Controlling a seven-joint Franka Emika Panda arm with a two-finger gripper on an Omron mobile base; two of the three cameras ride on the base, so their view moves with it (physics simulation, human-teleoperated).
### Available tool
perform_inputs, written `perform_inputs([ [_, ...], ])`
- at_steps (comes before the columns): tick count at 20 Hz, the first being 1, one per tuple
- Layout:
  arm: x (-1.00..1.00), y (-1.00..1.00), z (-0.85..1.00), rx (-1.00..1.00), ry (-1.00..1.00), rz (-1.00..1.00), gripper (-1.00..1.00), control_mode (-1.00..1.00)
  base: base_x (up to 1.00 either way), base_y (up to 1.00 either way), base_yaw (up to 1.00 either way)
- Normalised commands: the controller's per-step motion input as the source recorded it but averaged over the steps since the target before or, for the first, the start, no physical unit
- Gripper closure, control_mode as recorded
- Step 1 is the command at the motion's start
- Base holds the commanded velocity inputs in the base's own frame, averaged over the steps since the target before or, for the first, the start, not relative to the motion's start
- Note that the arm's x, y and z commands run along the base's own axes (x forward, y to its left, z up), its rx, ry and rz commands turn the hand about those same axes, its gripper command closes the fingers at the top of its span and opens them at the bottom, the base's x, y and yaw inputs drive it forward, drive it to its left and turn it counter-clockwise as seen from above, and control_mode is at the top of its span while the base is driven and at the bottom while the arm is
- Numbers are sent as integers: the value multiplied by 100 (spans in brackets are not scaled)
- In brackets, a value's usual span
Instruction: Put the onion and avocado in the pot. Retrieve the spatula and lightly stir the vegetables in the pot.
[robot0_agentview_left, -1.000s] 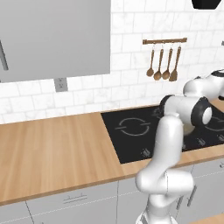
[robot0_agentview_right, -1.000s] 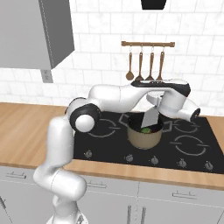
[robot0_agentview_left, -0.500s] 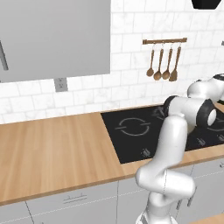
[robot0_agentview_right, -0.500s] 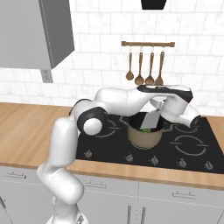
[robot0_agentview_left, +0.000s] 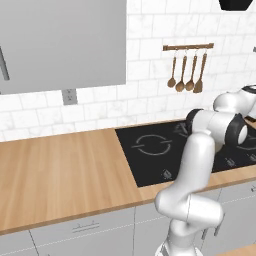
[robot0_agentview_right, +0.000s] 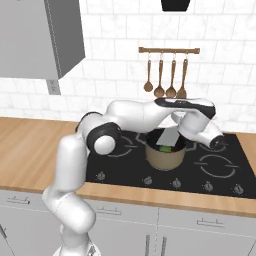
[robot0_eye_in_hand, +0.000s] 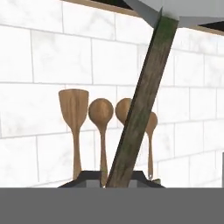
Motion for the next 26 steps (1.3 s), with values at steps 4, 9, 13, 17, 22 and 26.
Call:
perform_inputs([
  [4, -19, 0, -43, 0, 0, -20, 100, -100, 0, 0, 0],
  [9, -60, 0, -14, -1, 2, -26, 100, -100, 0, 0, 0],
  [13, -50, 0, 0, -2, 13, -28, 100, -100, 0, 0, 0],
  [17, -16, 1, 17, -5, 17, -29, 100, -100, 0, 0, 0],
  [22, 0, 9, 15, -3, 11, -21, 100, -100, 0, 0, 0],
  [26, -1, 35, -39, -1, 6, -7, 100, -100, 0, 0, 0],
])
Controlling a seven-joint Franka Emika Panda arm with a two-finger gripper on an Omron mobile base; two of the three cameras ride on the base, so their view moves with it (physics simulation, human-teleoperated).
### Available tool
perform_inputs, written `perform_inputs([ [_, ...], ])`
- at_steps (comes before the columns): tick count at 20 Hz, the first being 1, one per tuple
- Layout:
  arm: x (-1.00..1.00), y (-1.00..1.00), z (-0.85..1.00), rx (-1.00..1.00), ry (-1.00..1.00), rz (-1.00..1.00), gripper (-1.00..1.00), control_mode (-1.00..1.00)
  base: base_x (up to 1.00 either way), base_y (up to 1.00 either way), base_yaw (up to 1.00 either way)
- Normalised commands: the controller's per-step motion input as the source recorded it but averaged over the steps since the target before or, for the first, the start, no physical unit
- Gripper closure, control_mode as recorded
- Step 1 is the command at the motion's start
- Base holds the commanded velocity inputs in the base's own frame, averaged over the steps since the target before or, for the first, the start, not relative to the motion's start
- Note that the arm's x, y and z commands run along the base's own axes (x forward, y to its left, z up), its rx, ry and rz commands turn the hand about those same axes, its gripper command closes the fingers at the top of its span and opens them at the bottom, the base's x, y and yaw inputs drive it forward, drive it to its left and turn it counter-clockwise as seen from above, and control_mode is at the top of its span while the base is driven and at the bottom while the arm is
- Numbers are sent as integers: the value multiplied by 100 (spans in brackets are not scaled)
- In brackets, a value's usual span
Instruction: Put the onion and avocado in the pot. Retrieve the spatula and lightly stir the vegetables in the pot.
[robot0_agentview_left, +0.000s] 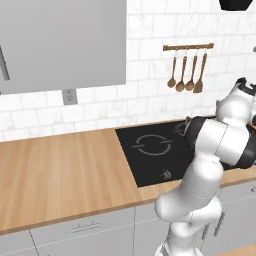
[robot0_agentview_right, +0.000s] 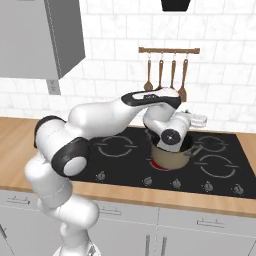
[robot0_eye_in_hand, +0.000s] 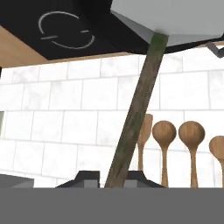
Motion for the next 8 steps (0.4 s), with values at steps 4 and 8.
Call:
perform_inputs([
  [4, -5, 44, -71, 0, 6, -2, 100, -100, 0, 0, 0],
  [8, -4, 30, -43, 0, 0, 0, 100, -100, 0, 0, 0],
])
